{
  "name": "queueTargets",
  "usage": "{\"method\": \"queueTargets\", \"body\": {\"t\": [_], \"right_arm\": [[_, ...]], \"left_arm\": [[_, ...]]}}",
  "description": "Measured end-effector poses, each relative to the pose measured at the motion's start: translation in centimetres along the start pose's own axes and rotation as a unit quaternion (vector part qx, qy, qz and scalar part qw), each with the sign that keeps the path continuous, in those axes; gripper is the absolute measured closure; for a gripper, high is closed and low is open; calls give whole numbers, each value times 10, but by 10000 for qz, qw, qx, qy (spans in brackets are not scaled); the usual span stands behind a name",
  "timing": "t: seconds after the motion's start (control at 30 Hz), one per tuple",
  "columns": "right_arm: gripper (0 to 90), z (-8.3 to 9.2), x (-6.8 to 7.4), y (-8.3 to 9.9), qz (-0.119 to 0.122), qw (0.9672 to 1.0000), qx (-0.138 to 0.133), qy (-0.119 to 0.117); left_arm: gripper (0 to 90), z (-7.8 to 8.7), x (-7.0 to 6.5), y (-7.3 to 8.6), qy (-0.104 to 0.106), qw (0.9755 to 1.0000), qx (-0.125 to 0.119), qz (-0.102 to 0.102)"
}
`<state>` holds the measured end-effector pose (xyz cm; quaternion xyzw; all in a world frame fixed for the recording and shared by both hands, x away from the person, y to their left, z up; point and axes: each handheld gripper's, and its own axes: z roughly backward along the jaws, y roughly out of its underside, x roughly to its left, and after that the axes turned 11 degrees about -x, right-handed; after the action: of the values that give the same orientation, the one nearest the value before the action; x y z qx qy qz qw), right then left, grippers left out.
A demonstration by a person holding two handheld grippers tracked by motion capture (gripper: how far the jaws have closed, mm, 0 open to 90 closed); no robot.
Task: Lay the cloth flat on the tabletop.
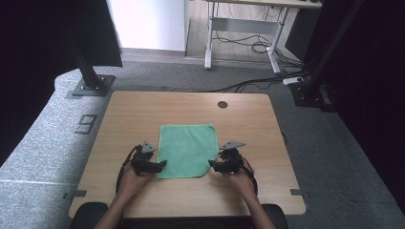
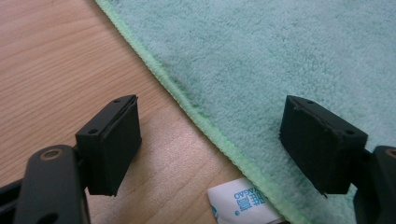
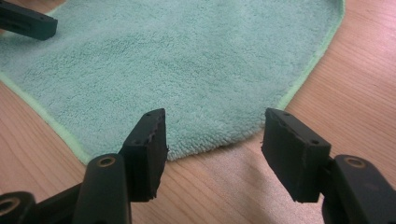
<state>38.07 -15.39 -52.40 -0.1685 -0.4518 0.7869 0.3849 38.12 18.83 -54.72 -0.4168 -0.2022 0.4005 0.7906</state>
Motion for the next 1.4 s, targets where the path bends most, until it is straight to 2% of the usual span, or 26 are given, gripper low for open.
{"method": "queueTargets", "body": {"t": [0.13, 0.43, 0.57, 0.6, 0.7, 0.73, 0.77, 0.8, 0.9, 0.93, 1.1, 1.13, 1.2, 1.23, 1.3, 1.4], "right_arm": [[445, 0, 2, 1, 98, 9999, 116, 37], [426, -9, 8, 5, -39, 9999, 115, 83], [421, -19, 13, 9, 21, 9994, 314, 160], [437, -19, 14, 10, 70, 9995, 253, 203], [626, -18, 19, 9, 46, 9993, 317, 185], [760, -18, 22, 9, -18, 9995, 313, 87], [760, -18, 22, 9, -18, 9995, 313, 87], [818, -18, 24, 9, -87, 9994, 319, 31], [835, -18, 25, 7, -62, 9993, 356, 88], [837, -18, 25, 4, -10, 9993, 332, 152], [838, -14, 23, -10, -75, 9997, 164, 133], [838, -13, 24, -19, -4, 9999, 127, 110], [838, -13, 25, -23, 38, 9999, 112, 102], [837, -15, 27, -33, 100, 9999, 58, 65], [837, -17, 28, -37, 160, 9998, 53, 52], [835, -30, 33, -53, 311, 9995, 79, 0]], "left_arm": [[203, 0, -1, 0, 15, 10000, 3, -11], [203, 2, -6, 2, 84, 9999, 9, -55], [203, 2, -6, 2, 87, 9999, 10, -56], [203, 2, -6, 2, 86, 9999, 10, -55], [202, 2, -6, 1, 91, 9999, 9, -57], [202, 2, -6, 1, 97, 9999, 10, -60], [202, 2, -6, 1, 97, 9999, 10, -60], [201, 2, -6, 1, 102, 9999, 11, -65], [199, 2, -6, 1, 111, 9999, 13, -68], [197, 2, -6, 1, 116, 9999, 13, -79], [196, 1, -6, 1, 127, 9999, 14, -96], [196, 1, -6, 1, 129, 9999, 15, -95], [196, 1, -6, 1, 129, 9999, 13, -96], [196, 1, -6, 1, 129, 9999, 9, -91], [196, 1, -6, 1, 132, 9999, 14, -96], [195, 1, -6, 1, 130, 9999, 6, -90]]}}
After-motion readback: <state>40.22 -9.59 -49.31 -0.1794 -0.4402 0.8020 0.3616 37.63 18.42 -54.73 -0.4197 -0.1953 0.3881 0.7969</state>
